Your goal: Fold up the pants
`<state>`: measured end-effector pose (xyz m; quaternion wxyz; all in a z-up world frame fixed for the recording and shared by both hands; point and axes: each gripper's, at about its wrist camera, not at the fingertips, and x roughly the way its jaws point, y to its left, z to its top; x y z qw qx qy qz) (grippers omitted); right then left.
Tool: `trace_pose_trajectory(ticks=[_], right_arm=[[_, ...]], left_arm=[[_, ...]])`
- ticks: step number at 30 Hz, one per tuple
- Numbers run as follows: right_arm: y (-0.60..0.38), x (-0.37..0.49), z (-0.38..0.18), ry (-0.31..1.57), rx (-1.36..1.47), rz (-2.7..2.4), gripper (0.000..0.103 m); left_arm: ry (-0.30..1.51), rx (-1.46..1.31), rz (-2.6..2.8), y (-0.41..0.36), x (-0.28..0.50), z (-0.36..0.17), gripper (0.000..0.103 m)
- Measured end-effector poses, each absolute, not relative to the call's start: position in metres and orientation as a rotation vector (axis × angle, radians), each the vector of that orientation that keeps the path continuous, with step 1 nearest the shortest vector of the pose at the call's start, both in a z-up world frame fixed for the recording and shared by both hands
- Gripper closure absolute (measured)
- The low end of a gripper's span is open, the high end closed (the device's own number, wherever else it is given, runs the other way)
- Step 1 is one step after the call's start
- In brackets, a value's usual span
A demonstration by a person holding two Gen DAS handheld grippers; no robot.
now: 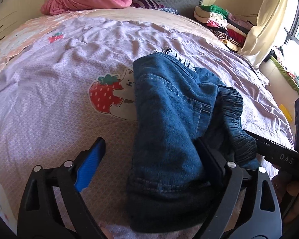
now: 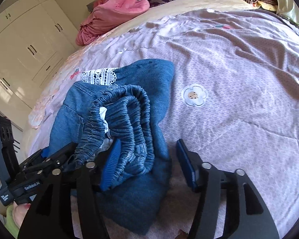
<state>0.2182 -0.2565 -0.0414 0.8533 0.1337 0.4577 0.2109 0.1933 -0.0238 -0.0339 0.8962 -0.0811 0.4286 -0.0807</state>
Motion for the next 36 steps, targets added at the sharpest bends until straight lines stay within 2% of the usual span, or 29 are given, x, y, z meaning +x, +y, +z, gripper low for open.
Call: trace_pose_trajectory(ticks=[12,26,36], right_arm=[[-0.271,0.189,-0.021,0.895,0.251,0.384,0.032],[-0.276,0.141,0.018,0.791,0.176,0.365,0.010],[-0.278,0.097,0.029,0.760,0.159,0.373,0.005]], left_arm=[[0.842,-0.157,-0.162,-0.018,0.167,-0.010,0.010],[0.795,-0.120,-0.158,-0.020,0.127,0.016,0.010],[0.793,-0.091,-0.169,-0.025,0.086,0.018,0.010]])
